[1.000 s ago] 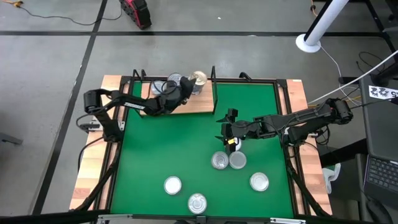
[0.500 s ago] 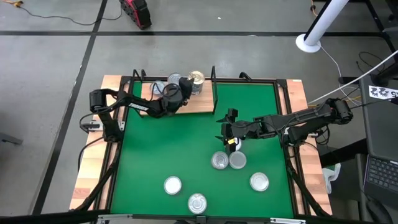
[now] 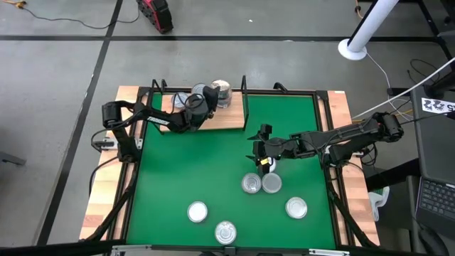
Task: Stack canned seafood by type on shelf
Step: Stack the blue pink tuna can on top of the other blue pink tuna cans on the shelf
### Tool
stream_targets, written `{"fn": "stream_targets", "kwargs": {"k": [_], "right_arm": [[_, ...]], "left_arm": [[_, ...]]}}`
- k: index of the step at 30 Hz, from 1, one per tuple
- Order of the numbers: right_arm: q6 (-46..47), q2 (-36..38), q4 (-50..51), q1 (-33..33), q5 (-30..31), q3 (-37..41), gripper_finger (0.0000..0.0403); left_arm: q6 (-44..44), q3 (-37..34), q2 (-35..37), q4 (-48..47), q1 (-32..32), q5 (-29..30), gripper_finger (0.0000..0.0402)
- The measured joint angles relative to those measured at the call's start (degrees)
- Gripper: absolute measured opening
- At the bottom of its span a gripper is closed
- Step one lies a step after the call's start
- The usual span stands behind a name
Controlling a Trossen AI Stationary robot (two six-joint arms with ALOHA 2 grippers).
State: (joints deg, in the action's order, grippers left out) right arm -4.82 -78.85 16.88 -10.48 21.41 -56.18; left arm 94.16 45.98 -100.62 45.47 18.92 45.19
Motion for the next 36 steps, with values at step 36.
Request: {"fn": "stream_targets", "kwargs": {"k": [36], "right_arm": [[-5.7,0.0,-13.23,5.89,4.9,-0.02,0.0317]], "left_arm": [[2.5,-0.02,0.0,0.12,1.11,-8.88,0.0255]]}}
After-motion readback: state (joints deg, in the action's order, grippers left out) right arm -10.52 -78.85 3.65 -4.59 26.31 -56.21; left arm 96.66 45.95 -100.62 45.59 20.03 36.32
